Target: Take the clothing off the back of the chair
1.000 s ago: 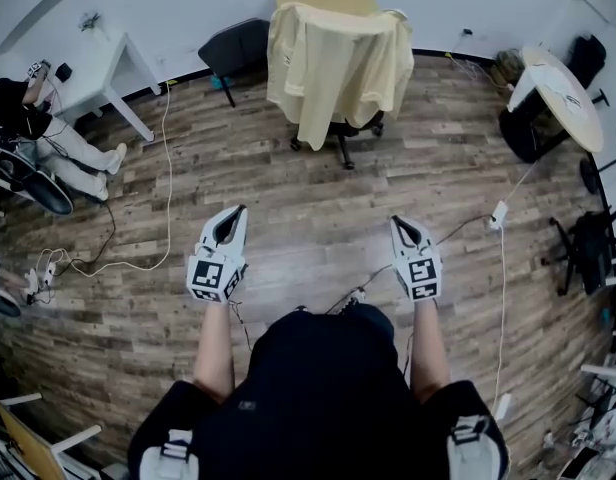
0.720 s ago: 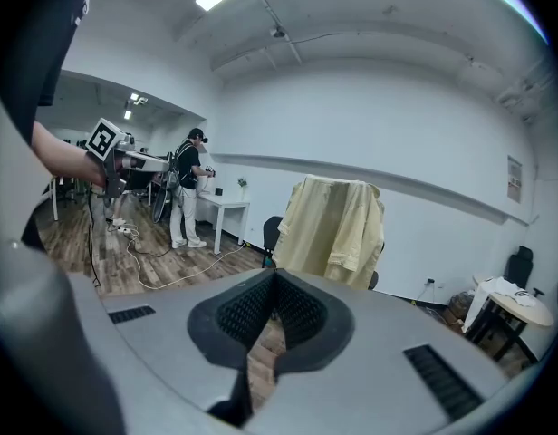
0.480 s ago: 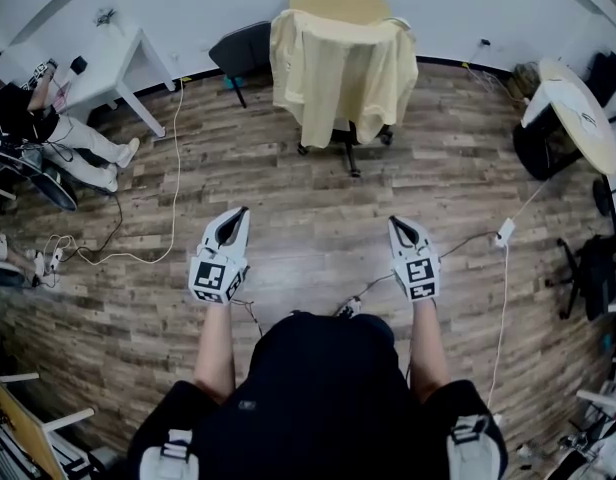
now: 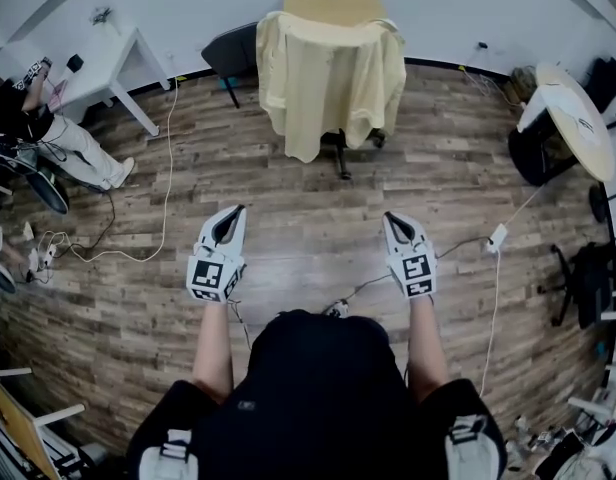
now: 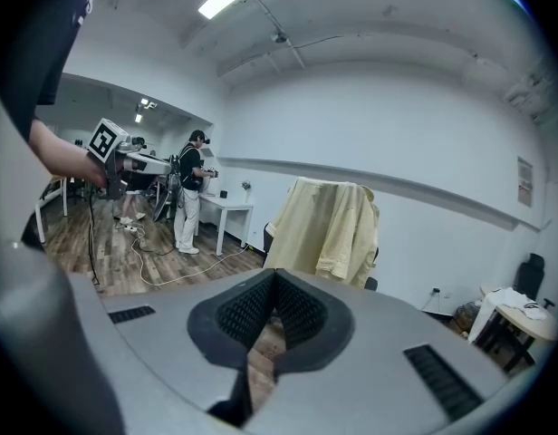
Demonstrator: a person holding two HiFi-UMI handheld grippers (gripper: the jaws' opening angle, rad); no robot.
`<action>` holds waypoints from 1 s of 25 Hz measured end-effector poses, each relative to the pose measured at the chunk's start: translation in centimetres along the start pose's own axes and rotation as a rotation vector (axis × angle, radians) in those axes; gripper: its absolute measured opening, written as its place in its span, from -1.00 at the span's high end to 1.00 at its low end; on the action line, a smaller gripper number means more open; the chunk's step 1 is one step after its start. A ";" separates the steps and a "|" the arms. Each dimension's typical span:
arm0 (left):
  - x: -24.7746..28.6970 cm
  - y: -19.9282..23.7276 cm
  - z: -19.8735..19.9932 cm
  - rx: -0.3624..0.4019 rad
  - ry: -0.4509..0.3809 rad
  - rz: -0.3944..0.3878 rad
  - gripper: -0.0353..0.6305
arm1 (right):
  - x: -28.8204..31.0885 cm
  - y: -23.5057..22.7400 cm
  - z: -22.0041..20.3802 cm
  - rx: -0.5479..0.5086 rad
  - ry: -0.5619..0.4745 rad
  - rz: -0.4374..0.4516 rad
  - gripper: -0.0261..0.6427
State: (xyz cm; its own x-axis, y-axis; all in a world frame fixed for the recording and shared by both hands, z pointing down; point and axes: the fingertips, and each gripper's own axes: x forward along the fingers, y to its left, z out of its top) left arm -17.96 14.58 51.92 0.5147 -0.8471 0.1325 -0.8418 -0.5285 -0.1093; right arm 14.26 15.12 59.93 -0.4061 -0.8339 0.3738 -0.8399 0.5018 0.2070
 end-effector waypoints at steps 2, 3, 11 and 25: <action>0.4 -0.9 0.2 0.001 -0.004 0.003 0.88 | -0.3 -0.8 -0.2 -0.002 -0.004 0.004 0.94; 0.5 -1.3 0.2 0.000 -0.005 0.005 0.88 | -0.5 -1.1 -0.4 -0.005 -0.005 0.007 0.94; 0.9 -2.7 0.2 -0.013 -0.003 0.025 0.88 | -0.9 -2.7 -0.7 -0.009 -0.011 0.020 0.94; 3.3 -3.6 0.3 0.002 0.007 -0.003 0.88 | -1.1 -3.9 -1.8 0.003 0.013 0.016 0.94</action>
State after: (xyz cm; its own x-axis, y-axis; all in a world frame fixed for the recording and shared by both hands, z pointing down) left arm -13.20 13.62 52.45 0.5163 -0.8450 0.1393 -0.8399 -0.5314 -0.1109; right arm 18.60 14.48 60.32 -0.4147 -0.8229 0.3883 -0.8344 0.5141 0.1985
